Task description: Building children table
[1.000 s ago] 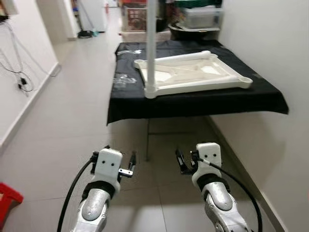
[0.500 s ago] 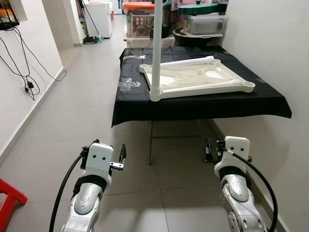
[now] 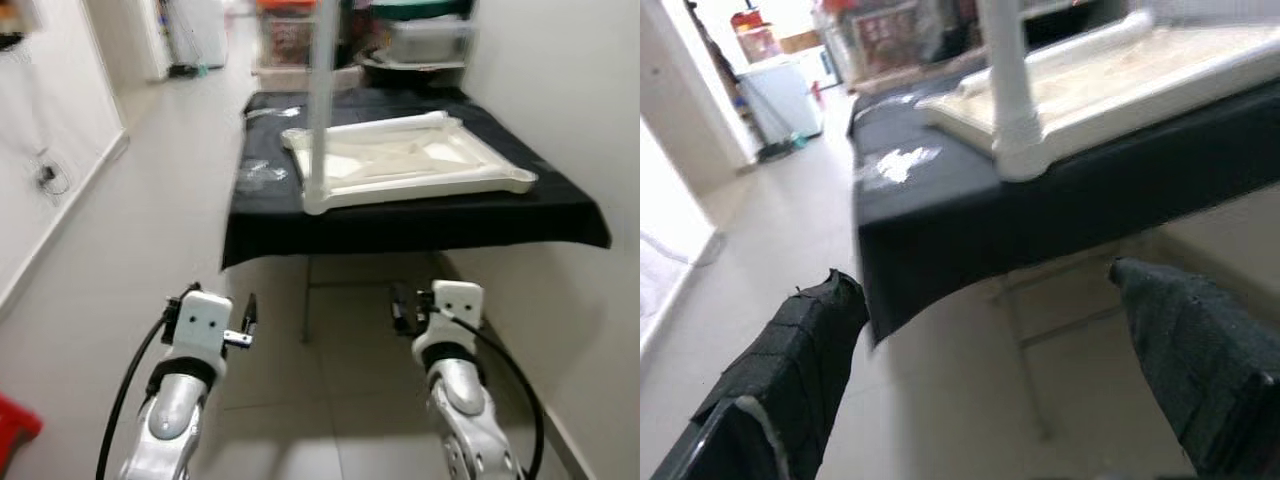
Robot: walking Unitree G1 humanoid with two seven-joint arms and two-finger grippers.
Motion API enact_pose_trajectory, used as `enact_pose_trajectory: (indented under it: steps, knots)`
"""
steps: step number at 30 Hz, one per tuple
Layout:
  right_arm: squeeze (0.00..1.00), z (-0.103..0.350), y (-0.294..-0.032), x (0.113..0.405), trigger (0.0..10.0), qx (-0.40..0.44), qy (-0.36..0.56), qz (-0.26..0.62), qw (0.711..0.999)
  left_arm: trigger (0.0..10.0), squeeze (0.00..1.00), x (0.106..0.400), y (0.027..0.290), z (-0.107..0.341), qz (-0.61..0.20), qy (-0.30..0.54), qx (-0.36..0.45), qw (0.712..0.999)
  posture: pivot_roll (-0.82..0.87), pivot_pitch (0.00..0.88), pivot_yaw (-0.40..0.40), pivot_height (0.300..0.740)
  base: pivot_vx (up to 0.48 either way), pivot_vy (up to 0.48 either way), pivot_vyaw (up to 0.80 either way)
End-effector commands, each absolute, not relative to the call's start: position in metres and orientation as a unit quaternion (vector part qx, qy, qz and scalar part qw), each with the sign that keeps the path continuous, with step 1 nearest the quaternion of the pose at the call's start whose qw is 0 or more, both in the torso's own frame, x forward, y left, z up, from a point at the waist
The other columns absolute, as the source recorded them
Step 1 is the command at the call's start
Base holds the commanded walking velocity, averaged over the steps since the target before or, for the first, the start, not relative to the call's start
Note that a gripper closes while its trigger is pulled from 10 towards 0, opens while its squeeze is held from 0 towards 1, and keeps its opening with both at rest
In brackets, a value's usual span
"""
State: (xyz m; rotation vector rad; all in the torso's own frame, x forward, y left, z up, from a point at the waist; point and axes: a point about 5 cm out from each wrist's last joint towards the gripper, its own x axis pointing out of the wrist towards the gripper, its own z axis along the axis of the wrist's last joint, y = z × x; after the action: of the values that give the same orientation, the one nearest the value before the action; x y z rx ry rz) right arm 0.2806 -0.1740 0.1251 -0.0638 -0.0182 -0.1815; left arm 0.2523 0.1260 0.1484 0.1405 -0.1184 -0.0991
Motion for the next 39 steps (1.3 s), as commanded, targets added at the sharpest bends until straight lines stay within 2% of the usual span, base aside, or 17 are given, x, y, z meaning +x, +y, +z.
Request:
enact_pose_trajectory:
  steps: [1,23,39]
  knots:
    - [0.00,0.1285,-0.1620,0.2830,10.0,-0.023,-0.019,-0.074,0.997,10.0,0.00,0.2519,0.1360,0.1460,-0.035,-0.055,0.084,0.994,0.06,0.054,-0.007,0.740,0.450,0.000,0.00]
    - [0.00,0.1298,-0.1627,0.2847,10.0,-0.024,-0.022,-0.079,0.996,10.0,0.00,0.2526,0.1343,0.1467,-0.035,-0.057,0.075,0.995,0.06,0.072,-0.013,0.740,0.448,0.000,0.00]
    - [0.00,0.1325,-0.1712,0.2823,10.0,-0.033,-0.030,-0.108,0.993,10.0,0.00,0.2516,0.1298,0.1440,-0.051,-0.045,0.064,0.996,0.06,0.078,-0.012,0.740,0.000,0.000,0.00]
